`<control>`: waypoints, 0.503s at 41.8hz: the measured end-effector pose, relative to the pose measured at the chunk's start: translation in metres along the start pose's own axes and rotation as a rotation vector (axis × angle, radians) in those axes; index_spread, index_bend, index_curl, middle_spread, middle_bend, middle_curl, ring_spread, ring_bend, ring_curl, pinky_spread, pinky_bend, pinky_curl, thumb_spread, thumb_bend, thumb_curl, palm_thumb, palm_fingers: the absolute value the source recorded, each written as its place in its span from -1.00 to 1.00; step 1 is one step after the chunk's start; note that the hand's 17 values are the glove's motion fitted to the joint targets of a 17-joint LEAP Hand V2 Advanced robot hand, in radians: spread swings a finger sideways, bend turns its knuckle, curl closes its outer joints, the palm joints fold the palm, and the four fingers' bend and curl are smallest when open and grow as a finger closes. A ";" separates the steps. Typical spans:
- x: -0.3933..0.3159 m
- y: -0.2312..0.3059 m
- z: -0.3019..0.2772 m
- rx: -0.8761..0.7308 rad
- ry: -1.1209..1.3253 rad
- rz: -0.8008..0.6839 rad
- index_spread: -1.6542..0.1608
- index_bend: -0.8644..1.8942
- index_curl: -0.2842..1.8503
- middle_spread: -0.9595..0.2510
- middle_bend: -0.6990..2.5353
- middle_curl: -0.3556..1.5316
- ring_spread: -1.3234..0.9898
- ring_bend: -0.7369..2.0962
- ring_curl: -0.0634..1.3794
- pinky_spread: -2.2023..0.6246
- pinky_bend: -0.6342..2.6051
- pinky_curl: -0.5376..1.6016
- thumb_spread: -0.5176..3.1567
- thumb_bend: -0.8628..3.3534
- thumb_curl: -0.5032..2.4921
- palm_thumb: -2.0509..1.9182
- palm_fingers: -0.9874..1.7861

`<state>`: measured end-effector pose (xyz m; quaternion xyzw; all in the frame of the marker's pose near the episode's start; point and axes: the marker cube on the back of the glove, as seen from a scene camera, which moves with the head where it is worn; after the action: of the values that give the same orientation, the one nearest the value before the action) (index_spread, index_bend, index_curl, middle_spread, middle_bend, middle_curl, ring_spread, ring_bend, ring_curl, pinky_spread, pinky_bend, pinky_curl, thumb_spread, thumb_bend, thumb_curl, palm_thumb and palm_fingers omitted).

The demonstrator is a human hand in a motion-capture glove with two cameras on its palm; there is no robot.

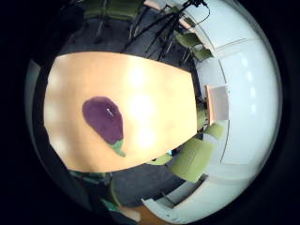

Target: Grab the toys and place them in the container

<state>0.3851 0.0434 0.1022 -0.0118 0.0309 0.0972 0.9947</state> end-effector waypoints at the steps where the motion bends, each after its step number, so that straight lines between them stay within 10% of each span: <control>1: 0.004 -0.001 0.009 -0.013 -0.005 0.008 0.51 -0.24 -0.31 0.35 -0.32 -0.11 -0.17 -0.07 -0.51 0.43 -0.11 -0.19 -0.20 -0.64 -0.54 -0.03 -0.31; 21: 0.036 0.017 0.155 -0.204 -0.022 0.085 0.50 -0.26 -0.34 0.32 -0.40 -0.16 -0.18 -0.23 -0.58 0.46 -0.19 -0.20 -0.21 -0.62 -0.54 -0.01 -0.35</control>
<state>0.4261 0.0714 0.2543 -0.1107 0.0105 0.1421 0.9836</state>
